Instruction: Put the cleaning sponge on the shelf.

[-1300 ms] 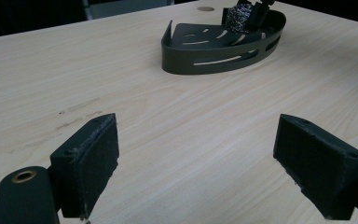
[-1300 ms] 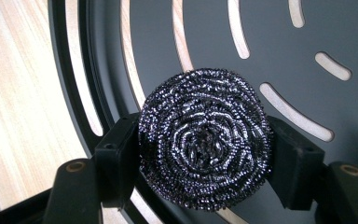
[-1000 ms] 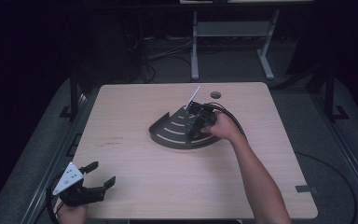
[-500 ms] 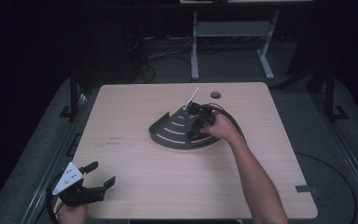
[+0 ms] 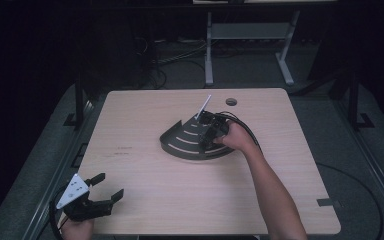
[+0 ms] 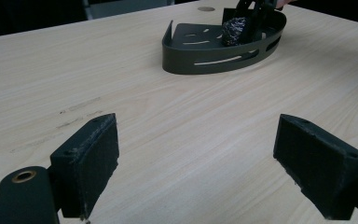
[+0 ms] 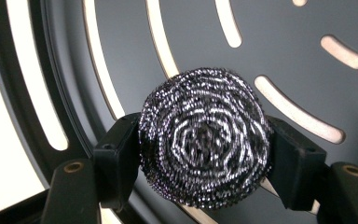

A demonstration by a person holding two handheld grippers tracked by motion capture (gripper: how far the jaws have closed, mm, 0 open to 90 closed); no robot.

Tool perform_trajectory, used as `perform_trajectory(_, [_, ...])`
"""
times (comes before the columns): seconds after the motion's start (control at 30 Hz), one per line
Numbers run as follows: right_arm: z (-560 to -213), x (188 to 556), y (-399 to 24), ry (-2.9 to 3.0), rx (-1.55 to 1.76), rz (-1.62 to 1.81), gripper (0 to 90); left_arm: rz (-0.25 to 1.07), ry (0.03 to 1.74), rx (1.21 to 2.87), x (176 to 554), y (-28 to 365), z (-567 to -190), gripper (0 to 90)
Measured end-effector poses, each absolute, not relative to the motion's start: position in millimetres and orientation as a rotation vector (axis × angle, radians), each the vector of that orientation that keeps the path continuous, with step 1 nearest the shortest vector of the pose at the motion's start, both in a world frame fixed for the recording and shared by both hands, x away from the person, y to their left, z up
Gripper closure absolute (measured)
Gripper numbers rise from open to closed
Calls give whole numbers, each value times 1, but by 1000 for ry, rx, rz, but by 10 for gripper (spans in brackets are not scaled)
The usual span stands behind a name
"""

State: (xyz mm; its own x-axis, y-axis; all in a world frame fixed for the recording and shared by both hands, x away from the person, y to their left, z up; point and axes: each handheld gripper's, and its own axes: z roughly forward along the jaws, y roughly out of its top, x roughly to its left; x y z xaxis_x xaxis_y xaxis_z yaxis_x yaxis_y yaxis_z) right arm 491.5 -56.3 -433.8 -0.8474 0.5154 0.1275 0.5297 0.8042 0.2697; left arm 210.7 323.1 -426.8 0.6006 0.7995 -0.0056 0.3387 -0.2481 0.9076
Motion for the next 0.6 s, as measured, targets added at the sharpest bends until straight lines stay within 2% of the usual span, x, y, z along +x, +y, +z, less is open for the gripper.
perform_trajectory(0.6, [-434,491,-56,-2930,-858,-442,293,579,921,1836,211,322,-426,134])
